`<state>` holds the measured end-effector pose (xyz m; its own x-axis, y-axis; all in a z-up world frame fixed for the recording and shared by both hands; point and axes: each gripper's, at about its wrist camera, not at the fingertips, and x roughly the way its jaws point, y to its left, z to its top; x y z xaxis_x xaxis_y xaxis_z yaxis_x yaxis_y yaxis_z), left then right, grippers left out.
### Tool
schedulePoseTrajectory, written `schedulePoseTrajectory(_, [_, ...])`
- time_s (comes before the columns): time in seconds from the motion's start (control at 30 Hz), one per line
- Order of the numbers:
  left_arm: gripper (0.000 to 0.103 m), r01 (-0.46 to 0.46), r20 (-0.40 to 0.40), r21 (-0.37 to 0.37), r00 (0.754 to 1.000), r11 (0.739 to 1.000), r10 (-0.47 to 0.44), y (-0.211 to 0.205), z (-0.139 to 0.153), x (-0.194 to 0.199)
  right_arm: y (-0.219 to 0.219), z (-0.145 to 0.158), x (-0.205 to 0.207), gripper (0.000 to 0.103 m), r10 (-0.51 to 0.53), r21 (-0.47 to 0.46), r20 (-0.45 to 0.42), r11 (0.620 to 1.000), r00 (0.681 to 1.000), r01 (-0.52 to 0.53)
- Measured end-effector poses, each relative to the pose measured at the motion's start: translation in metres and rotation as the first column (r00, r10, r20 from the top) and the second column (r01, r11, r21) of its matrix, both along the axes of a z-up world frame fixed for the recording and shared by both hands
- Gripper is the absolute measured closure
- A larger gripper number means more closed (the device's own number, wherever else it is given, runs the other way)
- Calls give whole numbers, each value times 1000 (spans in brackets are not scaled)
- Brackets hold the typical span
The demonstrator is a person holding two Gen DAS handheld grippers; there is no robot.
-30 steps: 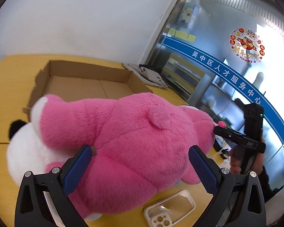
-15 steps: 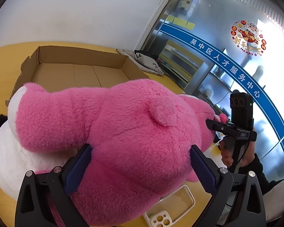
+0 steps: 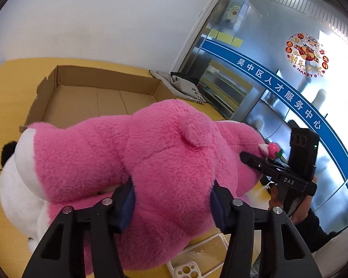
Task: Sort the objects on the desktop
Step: 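Close both grippers on the pink bear's body and lift it, then carry the pink bear with both grippers and lower it into the box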
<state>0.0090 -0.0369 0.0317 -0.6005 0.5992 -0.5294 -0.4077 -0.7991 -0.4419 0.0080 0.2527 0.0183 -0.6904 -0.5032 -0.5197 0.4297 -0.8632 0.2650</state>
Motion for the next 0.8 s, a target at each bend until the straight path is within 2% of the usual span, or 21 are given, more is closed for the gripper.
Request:
schedulePoseTrajectory(0.13, [47,-15,-68,25,998,1000,16,-9,30,-1,0,30,7,49,-3,-49,-81,999,997,-1])
schedulePoseTrajectory(0.23, [47,-19,-185,-34,983,999,13,-9,80,-23,-2,66,-11,49,12,-57,-148,998,989,-20])
schedulePoseTrajectory(0.33, [47,-25,-265,-113,964,993,-6,-7,129,-72,-7,106,-51,48,28,-48,-235,998,972,-41])
schedulePoseTrajectory(0.4, [47,-22,-269,-150,963,988,-19,-6,148,-120,-11,126,-92,48,32,-38,-281,998,959,-45])
schedulePoseTrajectory(0.47, [47,-11,-248,-163,968,987,-30,-4,153,-169,-13,135,-136,48,27,-37,-307,999,951,-40])
schedulePoseTrajectory(0.53, [47,1,-210,-169,977,986,-37,-1,142,-221,-11,132,-186,48,11,-47,-302,999,953,-26])
schedulePoseTrajectory(0.67, [47,12,-124,-193,992,981,-36,11,100,-314,-6,92,-279,48,-25,-50,-246,999,969,13])
schedulePoseTrajectory(0.8, [46,27,10,-185,1000,982,-26,20,34,-395,3,30,-363,48,-58,-55,-97,997,994,52])
